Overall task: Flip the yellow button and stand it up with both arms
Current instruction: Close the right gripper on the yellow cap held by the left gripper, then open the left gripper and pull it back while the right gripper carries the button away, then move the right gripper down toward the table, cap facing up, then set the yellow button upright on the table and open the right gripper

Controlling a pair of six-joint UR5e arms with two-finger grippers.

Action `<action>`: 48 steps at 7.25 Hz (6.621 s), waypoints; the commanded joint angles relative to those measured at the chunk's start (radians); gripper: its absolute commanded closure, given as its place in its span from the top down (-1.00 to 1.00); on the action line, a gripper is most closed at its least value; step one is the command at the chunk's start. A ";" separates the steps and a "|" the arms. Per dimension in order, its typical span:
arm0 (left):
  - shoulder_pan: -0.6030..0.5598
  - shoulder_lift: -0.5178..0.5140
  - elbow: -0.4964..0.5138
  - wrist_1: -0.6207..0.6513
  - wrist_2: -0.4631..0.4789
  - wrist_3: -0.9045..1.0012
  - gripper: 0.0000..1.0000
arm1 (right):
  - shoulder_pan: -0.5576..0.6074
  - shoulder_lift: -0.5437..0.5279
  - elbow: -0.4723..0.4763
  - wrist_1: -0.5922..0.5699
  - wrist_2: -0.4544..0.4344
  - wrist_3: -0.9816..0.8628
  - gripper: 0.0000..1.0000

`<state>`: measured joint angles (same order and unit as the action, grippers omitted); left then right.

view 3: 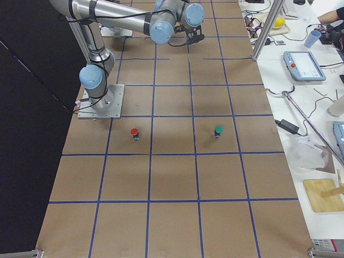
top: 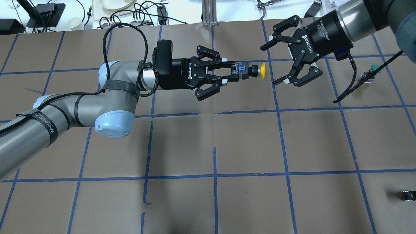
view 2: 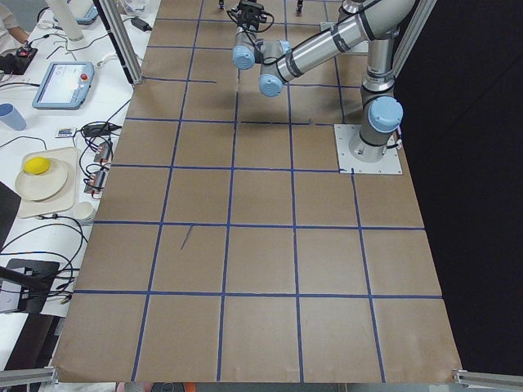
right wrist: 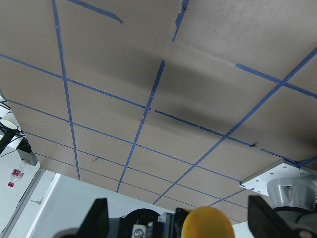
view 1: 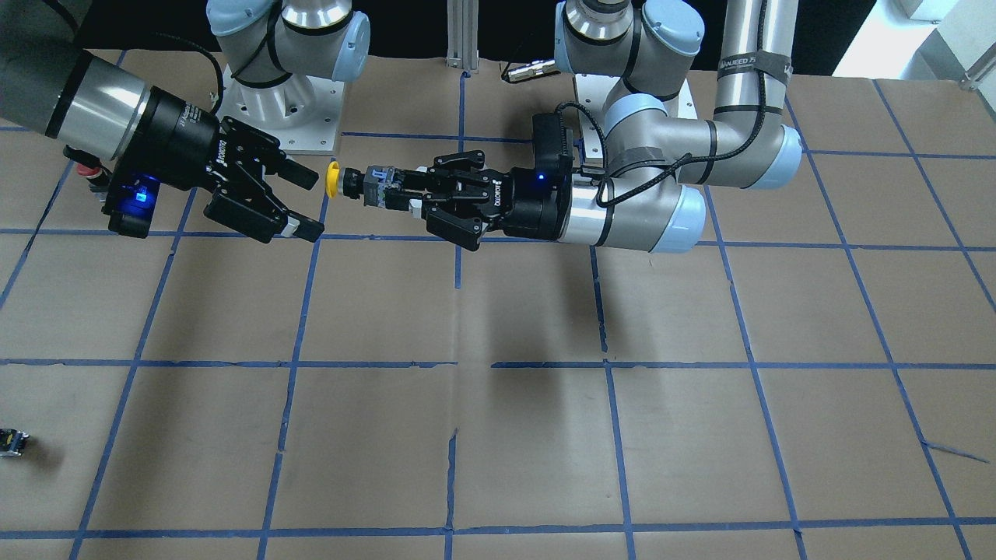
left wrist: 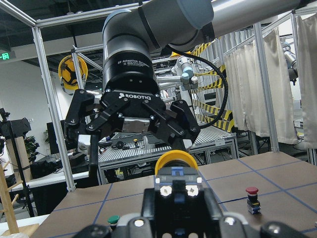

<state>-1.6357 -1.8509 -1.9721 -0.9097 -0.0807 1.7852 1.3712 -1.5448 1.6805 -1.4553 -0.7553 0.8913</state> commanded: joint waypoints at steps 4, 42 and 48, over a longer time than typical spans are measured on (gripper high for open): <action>0.000 -0.045 0.065 -0.001 -0.010 -0.006 -0.82 | 0.000 0.002 -0.002 0.007 0.121 0.000 0.96; 0.114 0.191 0.438 -0.604 1.612 -1.761 1.00 | -0.340 0.249 0.289 -0.892 -1.167 -0.284 -0.81; 0.112 0.202 0.437 -0.606 1.613 -1.762 1.00 | -0.340 0.281 0.289 -0.872 -1.206 -0.290 -0.70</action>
<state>-1.5245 -1.6495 -1.5354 -1.5148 1.5313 0.0230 1.0308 -1.2670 1.9696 -2.3349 -1.9371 0.6043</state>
